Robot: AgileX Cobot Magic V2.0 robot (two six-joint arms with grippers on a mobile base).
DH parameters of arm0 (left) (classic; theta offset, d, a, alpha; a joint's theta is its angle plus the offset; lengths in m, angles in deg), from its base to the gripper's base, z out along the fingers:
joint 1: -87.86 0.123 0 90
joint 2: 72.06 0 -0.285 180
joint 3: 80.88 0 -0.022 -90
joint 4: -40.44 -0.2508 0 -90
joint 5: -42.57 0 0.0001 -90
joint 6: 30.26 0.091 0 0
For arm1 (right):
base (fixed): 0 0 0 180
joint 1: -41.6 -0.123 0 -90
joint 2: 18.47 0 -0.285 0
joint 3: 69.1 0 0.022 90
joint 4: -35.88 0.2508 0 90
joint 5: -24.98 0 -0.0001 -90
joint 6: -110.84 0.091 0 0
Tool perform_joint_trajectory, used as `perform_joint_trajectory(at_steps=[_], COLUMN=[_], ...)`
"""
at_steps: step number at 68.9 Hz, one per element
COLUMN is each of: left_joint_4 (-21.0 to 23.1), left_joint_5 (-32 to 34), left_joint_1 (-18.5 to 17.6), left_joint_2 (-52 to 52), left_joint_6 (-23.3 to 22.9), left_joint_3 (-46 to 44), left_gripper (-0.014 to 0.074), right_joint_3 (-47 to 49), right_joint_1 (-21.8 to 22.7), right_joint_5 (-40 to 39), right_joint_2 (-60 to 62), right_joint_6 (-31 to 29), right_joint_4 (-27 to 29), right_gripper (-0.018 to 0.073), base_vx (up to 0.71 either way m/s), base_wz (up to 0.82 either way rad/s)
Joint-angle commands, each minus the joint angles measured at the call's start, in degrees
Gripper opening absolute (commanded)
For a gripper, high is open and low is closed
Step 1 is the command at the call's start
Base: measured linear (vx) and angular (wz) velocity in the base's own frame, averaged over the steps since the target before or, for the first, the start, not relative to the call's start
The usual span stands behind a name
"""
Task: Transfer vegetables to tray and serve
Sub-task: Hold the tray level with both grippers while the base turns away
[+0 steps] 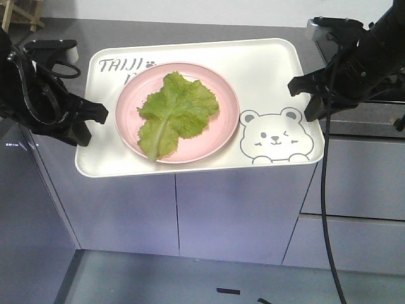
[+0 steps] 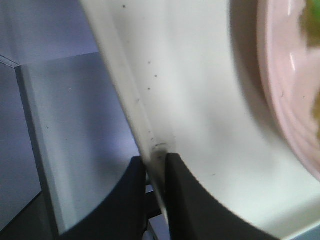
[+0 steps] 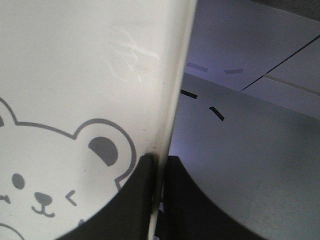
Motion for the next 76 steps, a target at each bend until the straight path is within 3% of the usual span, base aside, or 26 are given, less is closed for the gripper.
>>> perform_joint_trajectory(at_steps=[1, 76], left_joint_4=[5.42, 5.42], left_joint_5=[2.83, 2.76], left_joint_1=[-1.13, -1.13], left_joint_2=[2.96, 2.96], left_joint_6=[1.62, 1.62], left_joint_3=[-1.7, -1.7], left_gripper=[-0.0006, -0.0006], right_joint_3=[1.58, 1.58], right_joint_1=[-0.59, -0.59], right_joint_5=[1.09, 1.09], right_joint_2=[3.14, 3.14], right_joint_6=[-1.2, -1.2], right_joint_4=[4.97, 4.97], right_gripper=[-0.0005, -0.0005], base_vx=[0.06, 0.1], base_wz=[-0.03, -0.01])
